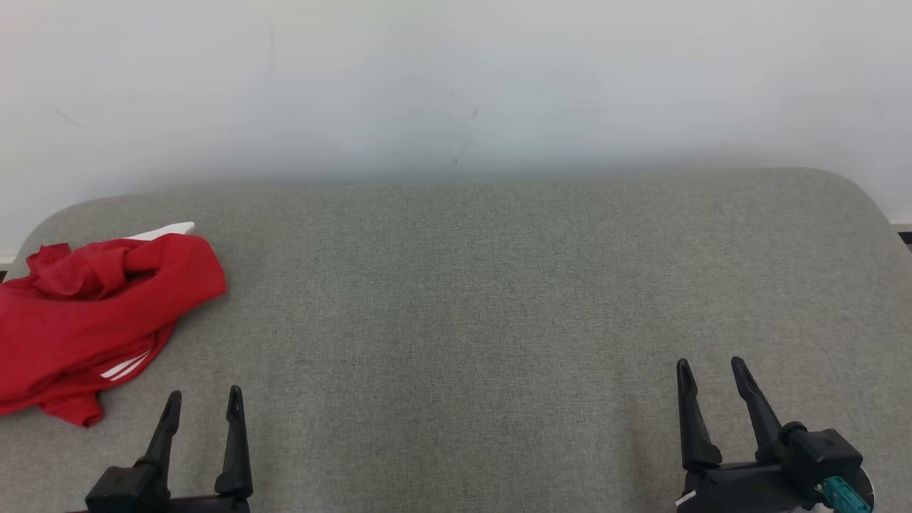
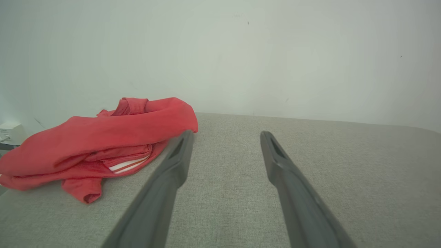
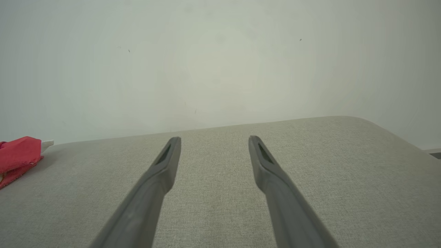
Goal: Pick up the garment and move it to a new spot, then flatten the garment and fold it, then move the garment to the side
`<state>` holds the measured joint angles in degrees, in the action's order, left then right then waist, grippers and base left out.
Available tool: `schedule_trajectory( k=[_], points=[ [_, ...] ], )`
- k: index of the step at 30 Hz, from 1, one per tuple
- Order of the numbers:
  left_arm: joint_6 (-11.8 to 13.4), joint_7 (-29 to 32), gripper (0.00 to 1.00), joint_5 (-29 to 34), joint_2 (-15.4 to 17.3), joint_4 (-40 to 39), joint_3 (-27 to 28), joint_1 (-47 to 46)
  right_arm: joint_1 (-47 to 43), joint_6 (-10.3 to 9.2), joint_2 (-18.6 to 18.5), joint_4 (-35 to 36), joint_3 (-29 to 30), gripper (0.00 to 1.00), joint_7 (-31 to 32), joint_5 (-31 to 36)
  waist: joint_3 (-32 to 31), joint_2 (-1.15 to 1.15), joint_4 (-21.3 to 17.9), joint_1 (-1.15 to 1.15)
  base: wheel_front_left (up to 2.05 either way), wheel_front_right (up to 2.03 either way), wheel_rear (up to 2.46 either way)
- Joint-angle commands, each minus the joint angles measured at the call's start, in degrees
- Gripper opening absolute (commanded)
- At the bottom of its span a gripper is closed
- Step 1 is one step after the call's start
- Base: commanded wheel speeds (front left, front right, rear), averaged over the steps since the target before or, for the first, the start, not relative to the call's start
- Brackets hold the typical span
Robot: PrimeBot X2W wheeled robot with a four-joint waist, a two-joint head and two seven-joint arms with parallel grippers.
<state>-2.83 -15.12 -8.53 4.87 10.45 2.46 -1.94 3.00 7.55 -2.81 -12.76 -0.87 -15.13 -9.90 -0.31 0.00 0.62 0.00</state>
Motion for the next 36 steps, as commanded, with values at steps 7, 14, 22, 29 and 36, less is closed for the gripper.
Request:
schedule_trajectory(
  k=[7, 14, 22, 29, 36],
  points=[
    [0.26, -0.06, 1.0, -0.24, 0.41, 0.75, -0.21, -0.07, 0.02, -0.12, -0.13, -0.71, -0.02, 1.0, -0.04, -0.47, -0.02, 0.0, 0.04, 0.0, 0.0, 0.0, 0.0],
    [0.69, -0.06, 1.0, -0.34, 0.65, 0.86, -0.54, -0.16, 0.13, -0.12, -0.13, -1.03, 0.02, 1.0, -0.04, -0.57, 0.03, 0.0, 0.15, 0.0, 0.0, 0.0, 0.0],
    [1.03, 0.17, 1.0, -0.53, 1.26, 1.07, -0.67, -0.53, -0.13, -0.12, -0.13, -1.3, -0.08, 1.0, -0.04, -0.78, -0.01, 0.0, 1.69, 0.0, 0.0, 0.0, 0.0],
    [1.67, 0.54, 1.0, -0.88, 1.87, 0.61, -0.42, -0.79, -0.4, -0.12, -0.13, -1.56, -0.6, 1.0, -0.03, -1.37, 0.3, 0.0, 5.02, 0.0, 0.0, 0.0, 0.0],
    [2.03, 0.86, 1.0, -1.18, 2.43, 0.23, -0.25, -0.38, -0.18, -0.12, -0.13, -1.88, -0.95, 1.0, -0.03, -1.67, 0.68, 0.0, 8.72, 0.0, 0.0, 0.0, 0.0]
  ],
)
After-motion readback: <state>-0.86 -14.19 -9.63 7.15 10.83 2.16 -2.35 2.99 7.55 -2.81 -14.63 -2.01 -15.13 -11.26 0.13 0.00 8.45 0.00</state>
